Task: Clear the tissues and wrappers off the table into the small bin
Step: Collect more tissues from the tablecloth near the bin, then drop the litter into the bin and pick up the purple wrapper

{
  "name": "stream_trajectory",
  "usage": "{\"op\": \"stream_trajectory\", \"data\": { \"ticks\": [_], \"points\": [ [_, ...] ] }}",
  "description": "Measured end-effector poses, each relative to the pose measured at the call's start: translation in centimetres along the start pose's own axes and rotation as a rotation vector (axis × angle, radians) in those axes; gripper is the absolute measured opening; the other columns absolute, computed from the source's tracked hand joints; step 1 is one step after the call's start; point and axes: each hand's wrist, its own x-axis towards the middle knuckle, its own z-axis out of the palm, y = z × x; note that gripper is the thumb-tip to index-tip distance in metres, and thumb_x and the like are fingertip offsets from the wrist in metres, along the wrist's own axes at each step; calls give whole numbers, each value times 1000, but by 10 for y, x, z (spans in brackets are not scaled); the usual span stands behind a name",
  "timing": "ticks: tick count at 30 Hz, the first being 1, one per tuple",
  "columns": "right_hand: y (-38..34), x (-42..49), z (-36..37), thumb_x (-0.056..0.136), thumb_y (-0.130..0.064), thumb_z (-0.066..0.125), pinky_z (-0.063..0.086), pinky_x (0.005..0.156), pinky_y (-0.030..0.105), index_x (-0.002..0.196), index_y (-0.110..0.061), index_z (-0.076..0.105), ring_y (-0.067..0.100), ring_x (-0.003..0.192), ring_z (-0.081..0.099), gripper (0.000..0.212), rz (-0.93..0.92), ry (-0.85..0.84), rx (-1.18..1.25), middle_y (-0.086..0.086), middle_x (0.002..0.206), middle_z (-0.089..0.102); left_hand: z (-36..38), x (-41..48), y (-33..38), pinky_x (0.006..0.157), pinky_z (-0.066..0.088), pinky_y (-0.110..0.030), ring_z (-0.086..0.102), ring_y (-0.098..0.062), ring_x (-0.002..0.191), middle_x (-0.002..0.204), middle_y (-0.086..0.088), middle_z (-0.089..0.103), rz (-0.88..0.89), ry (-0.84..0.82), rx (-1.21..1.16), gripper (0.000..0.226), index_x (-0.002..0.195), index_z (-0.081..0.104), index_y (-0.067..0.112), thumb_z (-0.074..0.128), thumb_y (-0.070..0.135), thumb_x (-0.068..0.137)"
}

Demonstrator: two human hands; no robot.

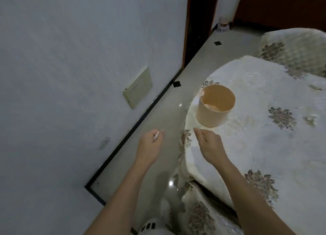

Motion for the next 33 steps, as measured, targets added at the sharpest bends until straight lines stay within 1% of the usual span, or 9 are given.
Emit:
{"op": "stream_trajectory", "data": {
  "ticks": [3,7,12,14,17,23,28,30,33],
  "points": [
    [-16,12,18,103,-36,38,26,49,23,53,-14,32,9,46,38,55,-53,-40,9,-5,46,34,-19,1,-7,50,15,-27,19,-9,52,58,5,20,-6,25,27,44,62,21,23,51,23,95],
    [-35,23,50,102,-41,38,28,52,34,61,2,42,18,50,39,60,-65,-88,27,10,52,43,-46,14,-24,49,16,-27,21,-8,51,56,9,20,-14,37,36,45,62,22,23,52,22,95],
    [-73,61,76,102,-41,39,27,51,34,57,-13,35,18,49,37,53,-31,-47,-25,4,50,39,-73,73,-41,47,17,-26,21,-8,50,52,10,19,46,50,10,47,61,21,23,54,21,94],
    [-81,81,85,101,-45,38,30,52,36,57,-14,37,20,49,41,53,14,16,-27,6,50,42,-80,103,-47,47,18,-26,23,-7,50,51,9,22,104,-16,-18,46,60,23,23,54,20,95],
    [-96,110,85,101,-45,38,28,52,35,57,-16,35,16,47,36,53,87,145,-10,-2,49,37,-85,154,-40,48,19,-25,24,-6,50,53,10,23,186,-150,-53,45,60,26,23,53,17,95],
    [-111,121,59,103,-33,40,30,53,30,59,-21,37,11,50,37,46,214,405,-1,-5,53,38,-66,219,3,46,22,-24,26,-6,50,56,7,26,348,-411,-76,42,61,30,20,49,23,98],
    [-91,115,17,103,-33,38,34,56,37,71,-7,53,22,60,52,45,363,550,-110,8,63,55,-20,242,44,51,28,-28,36,-8,52,58,3,40,488,-625,-66,45,64,41,10,41,33,102],
    [-83,115,3,103,-33,38,35,58,39,69,-9,49,22,60,51,44,395,582,-146,6,62,53,0,246,58,53,30,-30,39,-11,55,61,-1,44,525,-678,-56,44,69,45,5,40,33,102],
    [-70,115,-15,103,-32,40,32,55,37,62,-14,41,21,57,48,44,445,612,-144,3,56,47,26,246,76,55,32,-32,40,-12,55,59,4,44,609,-720,-4,42,65,41,14,39,32,103]
  ]
}}
